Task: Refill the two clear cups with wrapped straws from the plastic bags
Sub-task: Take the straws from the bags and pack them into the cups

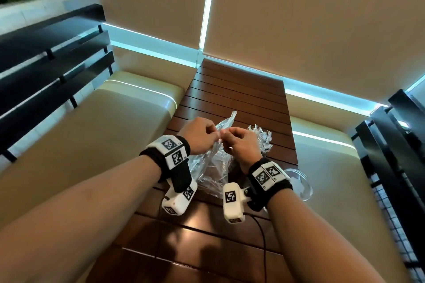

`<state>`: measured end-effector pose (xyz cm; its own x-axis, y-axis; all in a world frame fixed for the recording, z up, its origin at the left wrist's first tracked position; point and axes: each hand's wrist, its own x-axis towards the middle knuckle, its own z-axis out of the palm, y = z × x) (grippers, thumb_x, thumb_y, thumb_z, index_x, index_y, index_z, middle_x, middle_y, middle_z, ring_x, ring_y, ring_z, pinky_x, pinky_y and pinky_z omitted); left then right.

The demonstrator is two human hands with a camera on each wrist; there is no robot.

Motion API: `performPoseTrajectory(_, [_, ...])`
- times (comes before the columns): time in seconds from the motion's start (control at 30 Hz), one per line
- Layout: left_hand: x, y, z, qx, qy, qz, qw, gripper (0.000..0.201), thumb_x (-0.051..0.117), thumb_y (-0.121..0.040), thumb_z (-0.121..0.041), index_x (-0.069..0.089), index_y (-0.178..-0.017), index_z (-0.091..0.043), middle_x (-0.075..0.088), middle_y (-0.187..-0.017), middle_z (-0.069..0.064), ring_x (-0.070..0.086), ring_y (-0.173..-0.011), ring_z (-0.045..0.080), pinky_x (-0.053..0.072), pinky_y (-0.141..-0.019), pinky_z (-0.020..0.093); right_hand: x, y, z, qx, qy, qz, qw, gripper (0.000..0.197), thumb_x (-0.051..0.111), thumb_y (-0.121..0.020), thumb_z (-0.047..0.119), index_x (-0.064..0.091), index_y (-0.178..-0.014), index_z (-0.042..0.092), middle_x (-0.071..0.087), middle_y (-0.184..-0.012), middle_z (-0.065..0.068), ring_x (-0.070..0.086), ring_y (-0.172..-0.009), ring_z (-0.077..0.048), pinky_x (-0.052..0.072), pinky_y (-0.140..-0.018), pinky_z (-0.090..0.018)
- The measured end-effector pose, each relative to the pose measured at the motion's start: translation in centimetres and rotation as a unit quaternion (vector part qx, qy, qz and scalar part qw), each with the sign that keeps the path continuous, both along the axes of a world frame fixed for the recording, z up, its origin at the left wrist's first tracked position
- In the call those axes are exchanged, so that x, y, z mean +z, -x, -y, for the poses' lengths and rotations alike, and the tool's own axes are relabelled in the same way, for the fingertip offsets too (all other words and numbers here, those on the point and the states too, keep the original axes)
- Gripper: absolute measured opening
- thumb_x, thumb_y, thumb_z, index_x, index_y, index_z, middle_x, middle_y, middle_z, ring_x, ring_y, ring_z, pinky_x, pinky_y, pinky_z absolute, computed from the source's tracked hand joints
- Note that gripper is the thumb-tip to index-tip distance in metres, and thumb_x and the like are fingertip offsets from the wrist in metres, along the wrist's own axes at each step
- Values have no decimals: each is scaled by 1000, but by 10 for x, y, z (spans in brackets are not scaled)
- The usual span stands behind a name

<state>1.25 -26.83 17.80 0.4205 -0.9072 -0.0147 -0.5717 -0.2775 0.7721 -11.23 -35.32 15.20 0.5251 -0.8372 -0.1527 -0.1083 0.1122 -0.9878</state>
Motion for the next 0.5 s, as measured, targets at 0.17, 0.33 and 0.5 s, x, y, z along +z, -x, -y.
performPoseTrajectory(0.17, [2,4,-1,10,-25,-46,999,20,71,-86,-36,69,-77,-18,72,-71,2,71,-73,20,61,-68,36,-1,2,-2,26,13,-20,999,16,60,-94,4,65,-79,8,60,-74,-10,51,-62,-14,44,-56,-24])
performPoseTrajectory(0.33, [4,14,0,31,-41,-17,999,12,64,-87,-20,70,-80,-12,70,-77,5,70,-74,21,61,-66,35,-6,5,-3,21,78,-96,992,20,61,-94,11,68,-75,15,67,-75,-7,57,-66,-15,50,-62,-31])
performPoseTrajectory(0.5, [0,23,5,75,-51,-38,995,18,60,-86,-20,70,-74,-11,70,-77,8,69,-73,25,61,-65,38,0,2,-10,-11,206,-225,952,18,60,-86,16,68,-70,15,69,-70,0,64,-71,-17,54,-73,-31])
